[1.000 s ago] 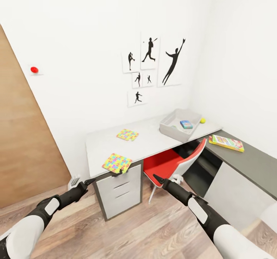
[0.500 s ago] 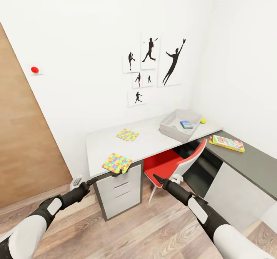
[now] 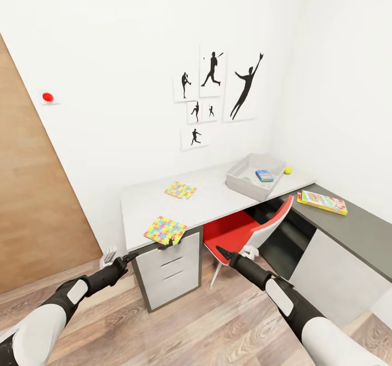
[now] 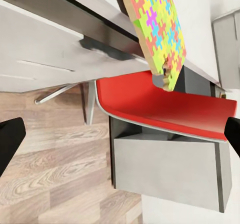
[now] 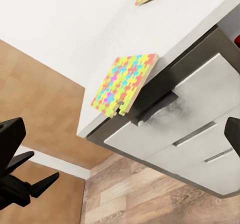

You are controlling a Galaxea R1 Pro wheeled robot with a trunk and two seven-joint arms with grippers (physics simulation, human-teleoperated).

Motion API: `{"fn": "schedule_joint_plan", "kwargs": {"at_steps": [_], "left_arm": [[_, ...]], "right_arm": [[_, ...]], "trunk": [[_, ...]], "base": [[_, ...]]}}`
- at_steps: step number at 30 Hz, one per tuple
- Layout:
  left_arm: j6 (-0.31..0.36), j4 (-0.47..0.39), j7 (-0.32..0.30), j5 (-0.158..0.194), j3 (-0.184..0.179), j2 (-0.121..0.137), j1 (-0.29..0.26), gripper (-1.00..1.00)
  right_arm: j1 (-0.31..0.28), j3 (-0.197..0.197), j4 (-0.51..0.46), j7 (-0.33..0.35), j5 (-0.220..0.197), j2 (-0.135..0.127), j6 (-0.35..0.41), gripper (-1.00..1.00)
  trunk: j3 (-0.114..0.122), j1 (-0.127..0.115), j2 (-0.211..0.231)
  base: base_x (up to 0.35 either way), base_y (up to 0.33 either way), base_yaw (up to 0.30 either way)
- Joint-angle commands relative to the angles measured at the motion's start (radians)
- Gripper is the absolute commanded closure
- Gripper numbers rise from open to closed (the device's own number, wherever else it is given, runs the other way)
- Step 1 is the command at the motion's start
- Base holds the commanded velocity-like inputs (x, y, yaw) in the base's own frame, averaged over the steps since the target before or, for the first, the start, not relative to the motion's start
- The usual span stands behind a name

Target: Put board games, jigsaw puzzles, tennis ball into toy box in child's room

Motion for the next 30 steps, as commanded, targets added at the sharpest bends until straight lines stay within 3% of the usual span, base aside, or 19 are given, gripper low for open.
{"fn": "schedule_joint_plan", "kwargs": {"at_steps": [1,11,30], "left_arm": [[0.009,0.000,-0.001,0.006,0.002,0.000,-0.001,-1.00],[0.009,0.000,-0.002,0.006,0.001,0.000,-0.001,-1.00],[-0.016,-0.002,0.005,0.009,0.004,-0.039,-0.001,-1.00]], "right_arm": [[-0.001,0.005,-0.004,0.001,-0.011,-0.001,0.007,-1.00],[0.000,0.007,-0.107,-0.007,-0.005,-0.001,0.014,-1.00],[0.001,0.002,-0.116,-0.021,-0.010,-0.001,0.015,-1.00]], "trunk": [[-0.005,0.004,-0.009],[-0.036,0.043,-0.079],[-0.096,0.116,-0.212]], "base": [[0.000,0.000,0.000],[0.000,0.000,0.000],[0.000,0.000,0.000]]}}
